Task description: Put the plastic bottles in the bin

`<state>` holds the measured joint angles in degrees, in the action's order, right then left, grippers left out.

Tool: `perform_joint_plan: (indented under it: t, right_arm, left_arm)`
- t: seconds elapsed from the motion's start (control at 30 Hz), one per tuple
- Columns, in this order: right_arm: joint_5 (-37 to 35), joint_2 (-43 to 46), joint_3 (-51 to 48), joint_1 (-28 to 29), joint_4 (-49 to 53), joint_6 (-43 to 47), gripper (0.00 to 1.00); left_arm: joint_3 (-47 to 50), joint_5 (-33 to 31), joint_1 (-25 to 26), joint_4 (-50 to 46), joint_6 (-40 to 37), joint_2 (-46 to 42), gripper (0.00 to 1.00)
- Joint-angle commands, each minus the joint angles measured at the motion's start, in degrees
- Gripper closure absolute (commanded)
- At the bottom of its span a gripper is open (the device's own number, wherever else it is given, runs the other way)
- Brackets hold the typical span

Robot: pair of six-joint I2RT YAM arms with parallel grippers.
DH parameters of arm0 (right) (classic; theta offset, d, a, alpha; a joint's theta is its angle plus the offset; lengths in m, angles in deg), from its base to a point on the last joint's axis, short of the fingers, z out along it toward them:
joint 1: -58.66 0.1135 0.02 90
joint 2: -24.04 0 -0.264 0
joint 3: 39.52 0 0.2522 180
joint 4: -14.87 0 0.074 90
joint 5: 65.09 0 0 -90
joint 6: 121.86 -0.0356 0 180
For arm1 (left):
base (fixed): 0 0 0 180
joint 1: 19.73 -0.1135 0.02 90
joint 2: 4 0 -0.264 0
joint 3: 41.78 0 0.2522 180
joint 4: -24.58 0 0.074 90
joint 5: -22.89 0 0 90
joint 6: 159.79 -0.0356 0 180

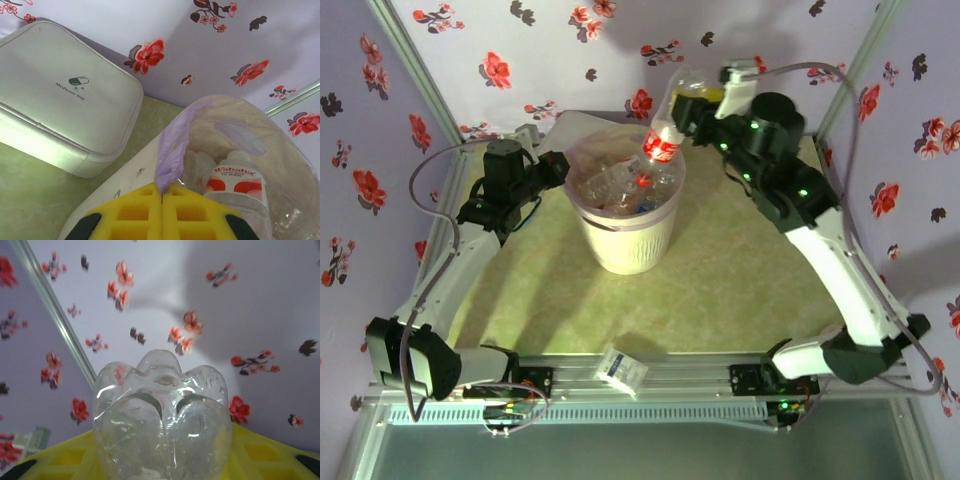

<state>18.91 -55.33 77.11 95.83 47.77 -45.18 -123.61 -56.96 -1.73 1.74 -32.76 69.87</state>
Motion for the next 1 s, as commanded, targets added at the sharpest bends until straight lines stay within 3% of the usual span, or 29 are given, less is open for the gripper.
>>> perform_joint_plan:
  t: [0.0,0.47,0.7,0.87,0.97]
  right_arm:
    - [-0.7,-0.8,-2.1,1.8,1.7,3.9,0.70]
    - [6.0,-2.4,-19.1,6.2,1.4,-0.9,0.70]
    - [5.9,-5.6,-22.1,10.8,2.9,8.5,0.67]
    - [-1.4,-1.5,-21.9,14.6,2.5,18.8,0.67]
    - [-1.2,1.1,-22.9,14.9,0.8,22.8,0.67]
  left_arm:
    - [1.9,2.4,0.5,-2.5,0.6,-0.1,1.00]
    - [2.2,2.2,0.5,0.1,2.4,1.9,1.00]
    - [1.8,2.2,0.5,0.2,2.7,2.6,1.00]
    - [1.5,1.6,0.5,-0.9,2.0,2.2,1.00]
    - [1.5,1.5,0.5,-0.7,2.1,2.4,1.00]
